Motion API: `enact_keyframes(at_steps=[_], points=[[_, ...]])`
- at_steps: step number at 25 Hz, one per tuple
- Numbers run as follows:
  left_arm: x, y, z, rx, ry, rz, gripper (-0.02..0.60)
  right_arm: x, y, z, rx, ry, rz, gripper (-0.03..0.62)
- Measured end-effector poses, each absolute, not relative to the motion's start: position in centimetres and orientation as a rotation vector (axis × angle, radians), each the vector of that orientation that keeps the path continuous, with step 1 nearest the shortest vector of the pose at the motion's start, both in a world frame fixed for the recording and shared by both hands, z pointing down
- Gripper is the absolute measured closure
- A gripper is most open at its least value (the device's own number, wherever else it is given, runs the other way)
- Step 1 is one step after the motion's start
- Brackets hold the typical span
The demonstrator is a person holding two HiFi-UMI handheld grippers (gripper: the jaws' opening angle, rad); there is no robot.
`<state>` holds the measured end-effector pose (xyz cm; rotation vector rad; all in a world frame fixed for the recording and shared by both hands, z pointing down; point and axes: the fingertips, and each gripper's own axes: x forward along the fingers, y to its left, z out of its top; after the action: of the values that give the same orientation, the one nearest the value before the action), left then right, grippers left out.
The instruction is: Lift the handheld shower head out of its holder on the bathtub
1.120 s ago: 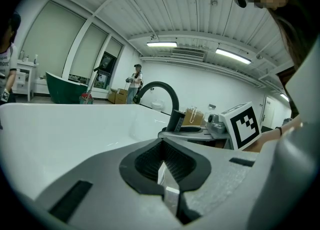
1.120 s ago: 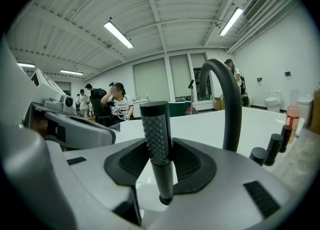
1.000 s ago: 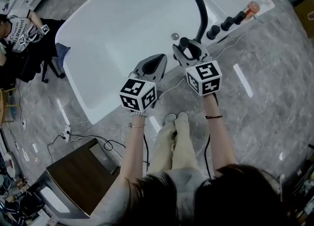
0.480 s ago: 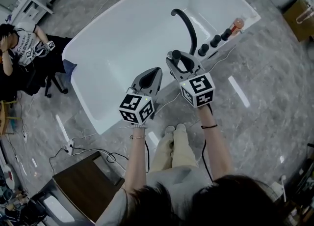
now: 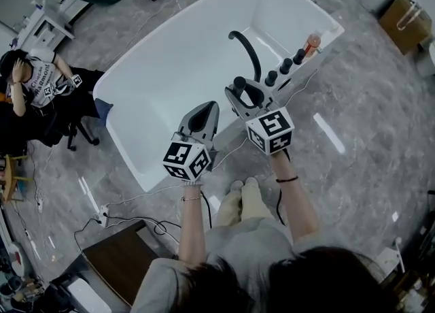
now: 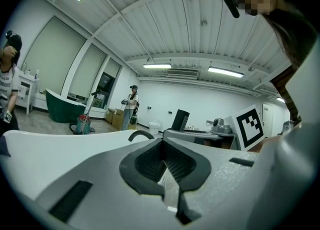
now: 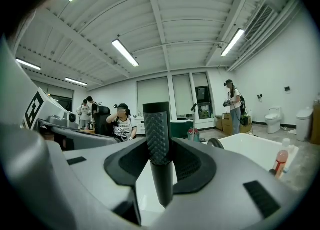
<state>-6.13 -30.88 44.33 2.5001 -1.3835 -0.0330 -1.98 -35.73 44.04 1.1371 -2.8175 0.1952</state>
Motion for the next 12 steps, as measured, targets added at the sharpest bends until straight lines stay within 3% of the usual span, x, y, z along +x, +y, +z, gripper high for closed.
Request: enact_keyframes(at_steps=[12], points=[[-6.3, -27.8, 37.9, 2.601, -1.4, -0.081, 0.577, -2.6, -32.5, 37.6, 1.132, -2.875, 0.128, 0.456]])
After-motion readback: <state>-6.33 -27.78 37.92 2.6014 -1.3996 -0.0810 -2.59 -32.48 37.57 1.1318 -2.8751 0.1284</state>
